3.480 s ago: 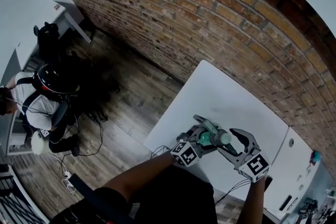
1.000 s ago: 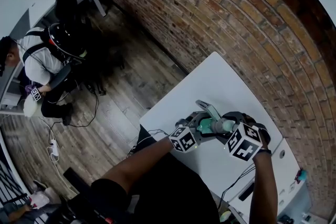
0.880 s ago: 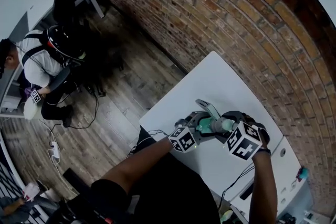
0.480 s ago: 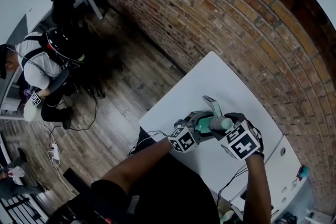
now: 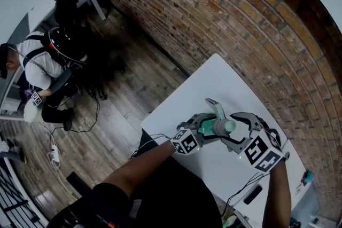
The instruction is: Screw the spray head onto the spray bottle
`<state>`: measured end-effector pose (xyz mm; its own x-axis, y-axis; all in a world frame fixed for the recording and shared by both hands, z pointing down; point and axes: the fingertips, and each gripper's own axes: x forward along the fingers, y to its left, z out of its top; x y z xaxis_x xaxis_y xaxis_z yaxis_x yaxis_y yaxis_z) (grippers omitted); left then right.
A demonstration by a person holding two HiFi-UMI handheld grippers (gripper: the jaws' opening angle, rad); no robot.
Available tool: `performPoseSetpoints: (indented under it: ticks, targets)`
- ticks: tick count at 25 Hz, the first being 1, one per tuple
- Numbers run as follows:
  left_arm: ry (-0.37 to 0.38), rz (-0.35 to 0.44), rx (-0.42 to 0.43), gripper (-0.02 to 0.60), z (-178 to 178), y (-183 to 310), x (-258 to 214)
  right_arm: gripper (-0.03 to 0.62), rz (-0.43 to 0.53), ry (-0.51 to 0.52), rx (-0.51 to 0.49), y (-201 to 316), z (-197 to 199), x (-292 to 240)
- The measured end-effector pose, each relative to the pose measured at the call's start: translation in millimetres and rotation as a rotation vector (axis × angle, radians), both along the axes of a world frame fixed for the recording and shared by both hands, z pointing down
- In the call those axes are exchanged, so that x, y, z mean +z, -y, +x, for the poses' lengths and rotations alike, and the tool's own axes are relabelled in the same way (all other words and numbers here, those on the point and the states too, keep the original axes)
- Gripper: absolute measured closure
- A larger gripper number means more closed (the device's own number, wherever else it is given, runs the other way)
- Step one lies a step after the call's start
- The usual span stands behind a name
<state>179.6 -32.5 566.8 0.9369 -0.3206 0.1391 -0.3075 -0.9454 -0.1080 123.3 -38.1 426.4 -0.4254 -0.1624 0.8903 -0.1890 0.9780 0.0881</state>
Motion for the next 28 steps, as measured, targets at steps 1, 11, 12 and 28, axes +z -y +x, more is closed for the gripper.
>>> performPoseSetpoints:
  ticks: [1, 11, 12, 28]
  targets:
    - [-0.001, 0.001, 0.000, 0.241, 0.2, 0.0, 0.4, 0.311, 0.008, 0.009, -0.042, -0.8, 0.4, -6.8]
    - [0.002, -0.008, 0.001, 0.238, 0.5, -0.3, 2.1, 0.312, 0.086, -0.124, -0.541, -15.0, 9.6, -7.8]
    - [0.002, -0.009, 0.001, 0.238, 0.5, -0.3, 1.7, 0.312, 0.077, -0.125, -0.587, -18.9, 9.0, -6.9]
    - [0.003, -0.018, 0.004, 0.235, -0.6, 0.0, 2.4, 0.312, 0.127, -0.361, -0.956, -21.0, 23.3, 34.9]
